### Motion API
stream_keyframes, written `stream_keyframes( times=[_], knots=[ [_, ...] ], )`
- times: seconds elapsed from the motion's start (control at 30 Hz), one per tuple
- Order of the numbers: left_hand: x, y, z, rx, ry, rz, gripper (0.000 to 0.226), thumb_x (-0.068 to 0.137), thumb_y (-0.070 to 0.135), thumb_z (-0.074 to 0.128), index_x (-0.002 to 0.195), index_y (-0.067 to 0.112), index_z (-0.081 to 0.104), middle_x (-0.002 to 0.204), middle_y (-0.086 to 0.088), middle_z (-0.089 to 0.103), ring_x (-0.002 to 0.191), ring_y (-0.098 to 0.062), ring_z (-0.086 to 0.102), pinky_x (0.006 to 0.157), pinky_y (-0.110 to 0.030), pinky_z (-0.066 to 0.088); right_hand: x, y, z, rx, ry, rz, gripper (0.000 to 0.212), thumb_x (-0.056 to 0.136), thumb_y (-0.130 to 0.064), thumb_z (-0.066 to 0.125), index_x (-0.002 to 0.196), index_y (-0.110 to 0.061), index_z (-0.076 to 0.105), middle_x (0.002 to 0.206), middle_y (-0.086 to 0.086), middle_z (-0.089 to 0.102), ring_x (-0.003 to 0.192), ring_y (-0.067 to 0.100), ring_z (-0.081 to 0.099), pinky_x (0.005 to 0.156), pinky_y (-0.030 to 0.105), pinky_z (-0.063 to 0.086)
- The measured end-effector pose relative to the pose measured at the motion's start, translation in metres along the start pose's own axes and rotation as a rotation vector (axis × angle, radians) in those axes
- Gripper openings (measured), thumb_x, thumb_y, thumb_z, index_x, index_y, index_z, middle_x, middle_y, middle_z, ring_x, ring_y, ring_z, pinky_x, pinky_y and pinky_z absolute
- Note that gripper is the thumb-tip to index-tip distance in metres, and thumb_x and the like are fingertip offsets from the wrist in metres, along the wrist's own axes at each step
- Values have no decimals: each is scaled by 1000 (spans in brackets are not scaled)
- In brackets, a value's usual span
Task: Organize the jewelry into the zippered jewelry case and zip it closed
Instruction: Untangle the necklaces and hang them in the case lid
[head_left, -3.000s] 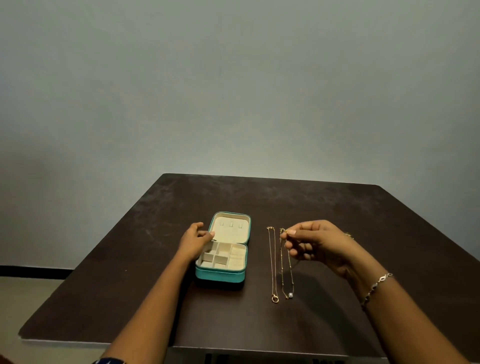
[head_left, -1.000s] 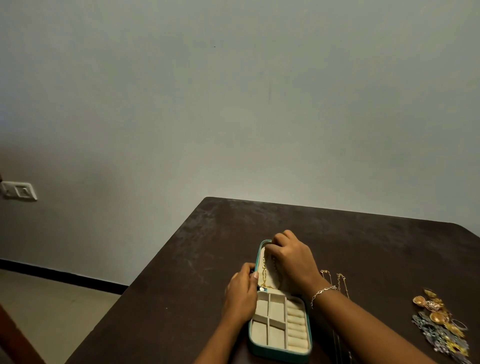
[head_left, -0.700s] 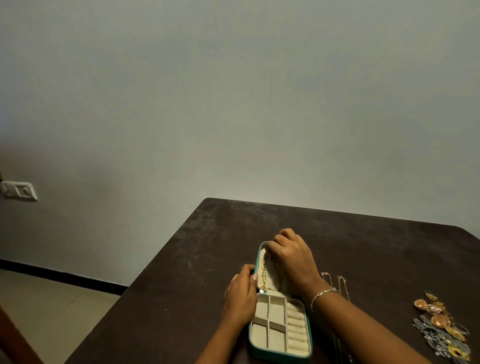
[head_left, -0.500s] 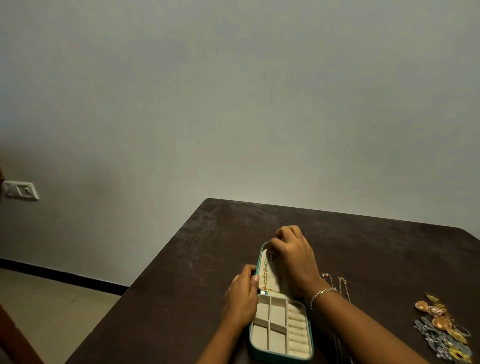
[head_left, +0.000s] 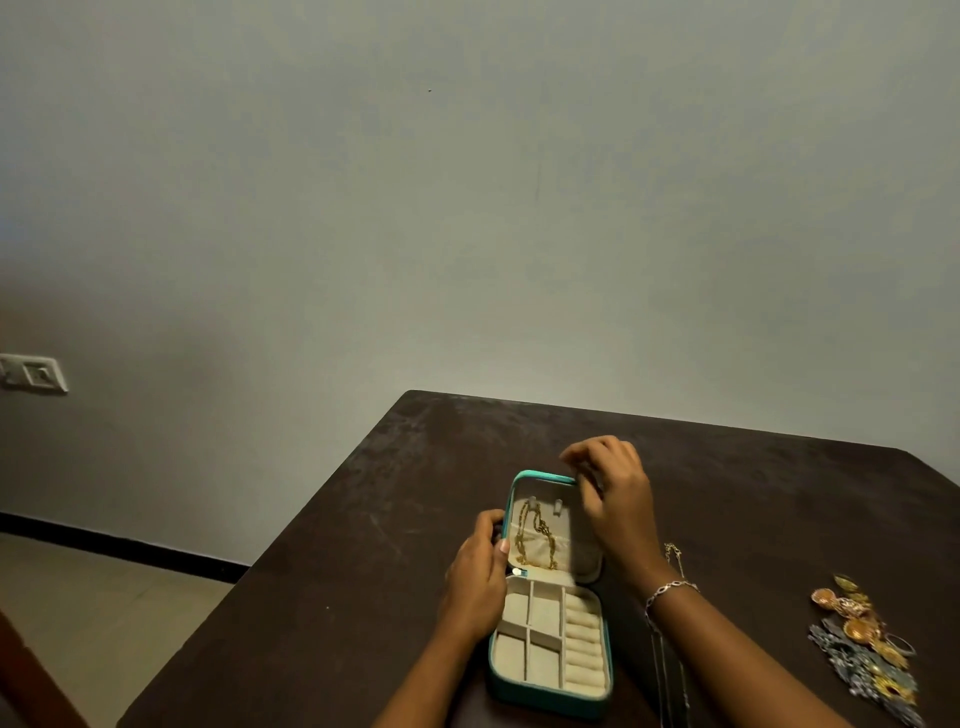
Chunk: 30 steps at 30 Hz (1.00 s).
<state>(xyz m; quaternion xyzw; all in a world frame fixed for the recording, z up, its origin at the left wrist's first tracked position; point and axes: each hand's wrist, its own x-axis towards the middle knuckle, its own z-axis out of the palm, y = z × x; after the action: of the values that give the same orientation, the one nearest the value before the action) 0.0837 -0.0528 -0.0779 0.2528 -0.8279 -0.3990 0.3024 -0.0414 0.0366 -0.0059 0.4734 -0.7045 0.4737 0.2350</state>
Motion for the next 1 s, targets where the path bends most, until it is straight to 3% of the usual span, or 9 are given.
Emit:
stream_keyframes(
  times=[0.1,0.23,0.33,0.43,0.5,0.7,0.83,0.93,1.0],
  knots=[
    [0,1,-1,-30,7,1,24,97,18,37,119,25,44,113,3,61,105,-14,56,88,-43,47,-6,2,-9,26,25,3,18,77,8,57,82,-8,65,84,5,60,85,19,53,70,14,40],
    [0,4,-2,-55,18,-25,24,96,13,40,118,17,50,113,0,62,104,-13,57,87,-33,46,-12,4,-23,90,13,37,18,79,8,61,85,-8,63,87,0,59,84,20,59,71,36,53],
    [0,4,-3,-63,14,-50,24,97,15,41,117,16,52,114,0,62,102,-12,57,84,-29,46,-22,8,-37,82,-41,47,14,80,5,63,85,-8,63,86,1,61,81,18,61,69,42,55],
    [1,4,-4,-65,19,-69,25,96,17,44,119,16,54,114,-1,63,101,-12,58,85,-31,48,-39,10,-55,40,-112,42,18,78,5,64,84,-12,64,84,-7,59,81,12,60,70,33,55],
    [2,5,-6,-71,25,-75,26,95,18,47,119,15,56,113,-1,64,97,-10,57,78,-25,44,-53,11,-68,-10,-149,22,23,76,7,67,83,-15,65,83,-9,59,80,10,60,71,26,53],
    [3,6,-7,-82,41,-99,28,93,18,52,119,12,59,114,-6,64,94,-10,56,75,-21,39,-104,17,-104,-39,-277,89,25,74,5,68,83,-18,67,86,-8,61,87,5,56,76,23,46],
    [1,8,-7,-62,58,-101,27,93,17,52,118,10,60,114,-7,64,93,-10,54,74,-22,38,-131,11,-119,23,-354,152,22,76,-14,55,88,-32,61,88,-14,60,88,3,57,75,20,47],
    [0,7,-6,-47,66,-113,28,93,18,52,118,10,60,114,-8,64,95,-12,54,75,-23,38,-148,6,-123,54,-416,149,13,80,-30,54,86,-32,65,88,-16,59,86,2,57,72,18,47],
    [-1,6,-5,-48,77,-118,27,92,19,53,116,10,61,112,-7,65,96,-15,56,76,-23,39,-156,5,-125,27,-459,117,20,81,-40,50,87,-30,67,89,-18,56,87,0,55,72,13,44]
  ],
)
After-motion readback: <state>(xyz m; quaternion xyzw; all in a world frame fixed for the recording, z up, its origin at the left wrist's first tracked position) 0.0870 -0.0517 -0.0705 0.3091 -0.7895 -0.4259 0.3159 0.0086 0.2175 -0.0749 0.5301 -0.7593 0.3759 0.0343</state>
